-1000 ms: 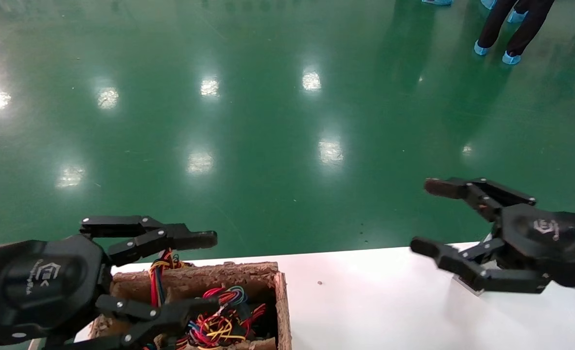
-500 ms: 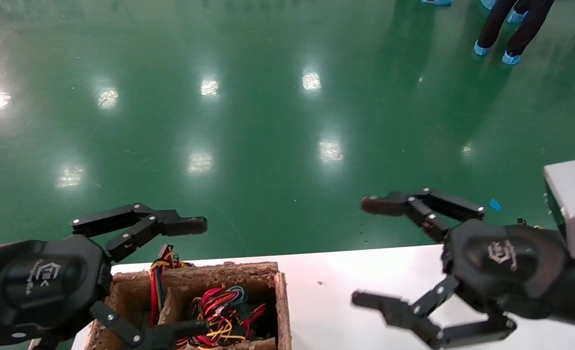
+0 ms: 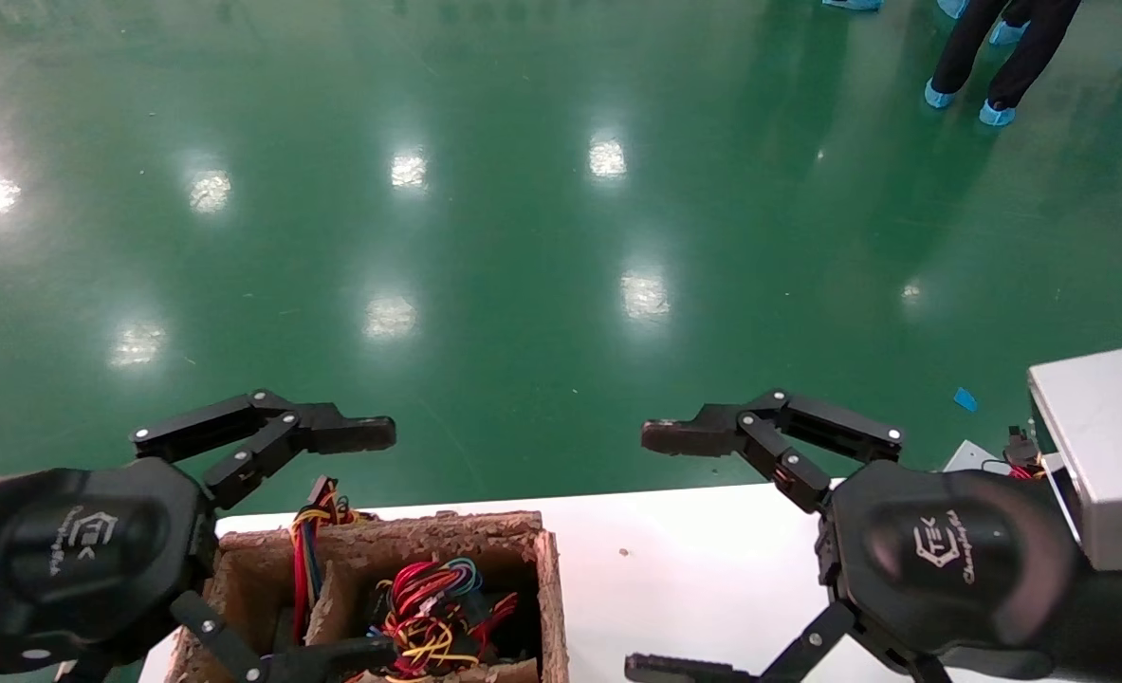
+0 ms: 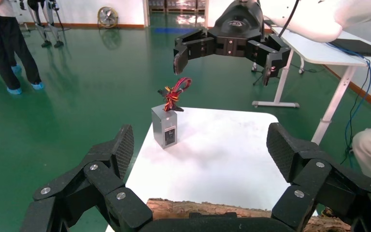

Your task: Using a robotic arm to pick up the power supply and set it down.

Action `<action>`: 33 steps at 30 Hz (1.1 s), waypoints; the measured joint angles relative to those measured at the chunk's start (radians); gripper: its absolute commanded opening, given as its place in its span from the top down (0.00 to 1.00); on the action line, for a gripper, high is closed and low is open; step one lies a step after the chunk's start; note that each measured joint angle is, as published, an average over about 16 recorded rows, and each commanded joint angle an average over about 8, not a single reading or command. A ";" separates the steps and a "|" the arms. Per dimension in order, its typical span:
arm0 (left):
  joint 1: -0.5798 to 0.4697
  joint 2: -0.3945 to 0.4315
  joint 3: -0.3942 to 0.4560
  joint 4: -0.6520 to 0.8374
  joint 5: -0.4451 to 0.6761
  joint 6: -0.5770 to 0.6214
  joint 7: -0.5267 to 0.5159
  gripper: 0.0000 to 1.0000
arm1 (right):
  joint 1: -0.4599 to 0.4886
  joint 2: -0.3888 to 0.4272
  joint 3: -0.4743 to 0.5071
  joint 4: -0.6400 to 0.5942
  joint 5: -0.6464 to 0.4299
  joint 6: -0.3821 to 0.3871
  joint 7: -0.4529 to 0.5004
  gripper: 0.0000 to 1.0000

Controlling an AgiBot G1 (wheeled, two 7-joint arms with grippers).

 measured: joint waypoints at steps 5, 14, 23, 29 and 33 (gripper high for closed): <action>0.000 0.000 0.000 0.000 0.000 0.000 0.000 0.00 | 0.001 0.001 -0.002 -0.008 0.000 0.000 -0.002 0.00; 0.000 0.000 0.000 0.000 0.000 0.000 0.000 0.00 | 0.002 0.004 -0.006 -0.021 0.003 0.000 -0.005 0.00; 0.000 0.000 0.000 0.000 0.000 0.000 0.000 0.00 | 0.003 0.005 -0.008 -0.027 0.005 0.000 -0.006 0.00; 0.000 0.000 0.000 0.000 0.000 0.000 0.000 0.00 | 0.003 0.006 -0.009 -0.029 0.006 0.000 -0.006 0.00; 0.000 0.000 0.000 0.000 0.000 0.000 0.000 0.00 | 0.004 0.006 -0.009 -0.030 0.006 0.000 -0.006 0.00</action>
